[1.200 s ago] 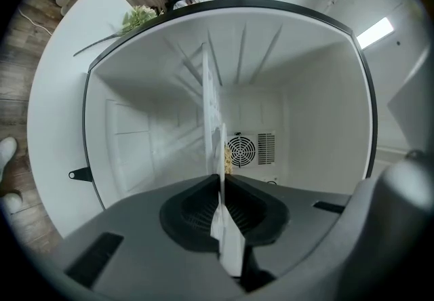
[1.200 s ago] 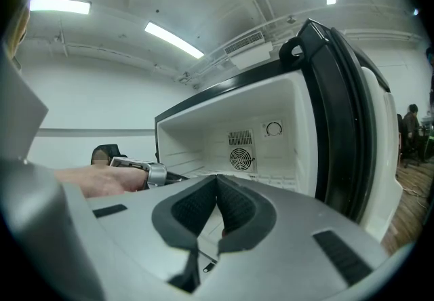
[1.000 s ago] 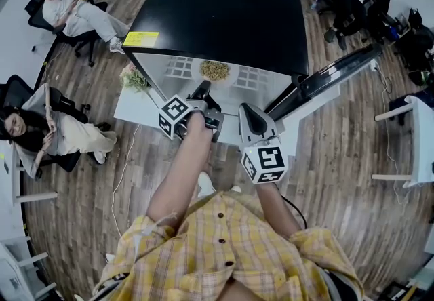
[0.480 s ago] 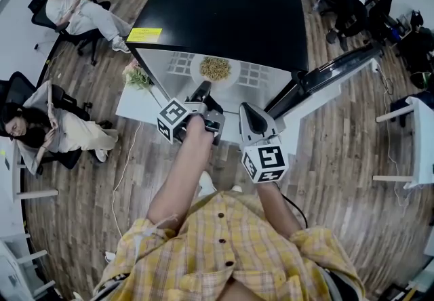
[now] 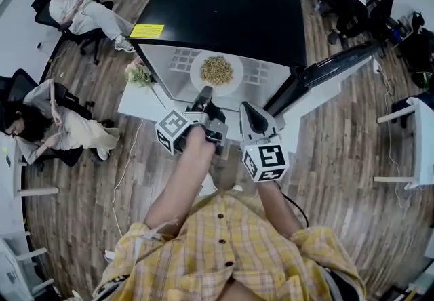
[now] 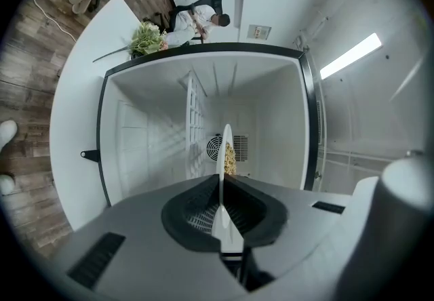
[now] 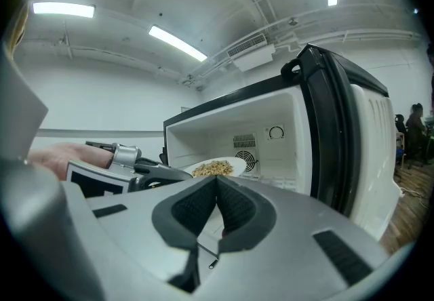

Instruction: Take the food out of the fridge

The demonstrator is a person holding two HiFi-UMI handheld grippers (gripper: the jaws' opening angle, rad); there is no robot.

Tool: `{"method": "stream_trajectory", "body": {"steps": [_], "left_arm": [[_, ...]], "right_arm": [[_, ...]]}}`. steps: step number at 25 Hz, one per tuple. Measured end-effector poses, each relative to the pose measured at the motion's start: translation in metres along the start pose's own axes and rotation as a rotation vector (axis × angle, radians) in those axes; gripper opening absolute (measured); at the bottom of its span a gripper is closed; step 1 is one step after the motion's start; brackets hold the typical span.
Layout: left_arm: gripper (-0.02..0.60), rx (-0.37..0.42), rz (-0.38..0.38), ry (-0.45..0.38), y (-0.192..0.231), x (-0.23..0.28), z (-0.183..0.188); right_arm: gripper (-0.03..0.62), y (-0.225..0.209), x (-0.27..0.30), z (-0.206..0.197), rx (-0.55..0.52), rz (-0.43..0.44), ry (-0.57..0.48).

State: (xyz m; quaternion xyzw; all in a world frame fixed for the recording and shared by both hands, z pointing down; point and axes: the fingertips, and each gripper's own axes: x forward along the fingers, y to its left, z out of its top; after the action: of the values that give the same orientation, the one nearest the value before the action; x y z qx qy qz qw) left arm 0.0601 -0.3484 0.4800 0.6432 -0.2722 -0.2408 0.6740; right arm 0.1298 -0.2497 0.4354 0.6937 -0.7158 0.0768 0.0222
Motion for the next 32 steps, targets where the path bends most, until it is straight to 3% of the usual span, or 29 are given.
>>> {"method": "stream_trajectory", "body": {"steps": [32], "left_arm": [[0.017,0.004,-0.083,-0.078,-0.04,-0.083,-0.047]], "right_arm": [[0.008,0.012,-0.034,0.008,-0.015,0.037,-0.038]]}}
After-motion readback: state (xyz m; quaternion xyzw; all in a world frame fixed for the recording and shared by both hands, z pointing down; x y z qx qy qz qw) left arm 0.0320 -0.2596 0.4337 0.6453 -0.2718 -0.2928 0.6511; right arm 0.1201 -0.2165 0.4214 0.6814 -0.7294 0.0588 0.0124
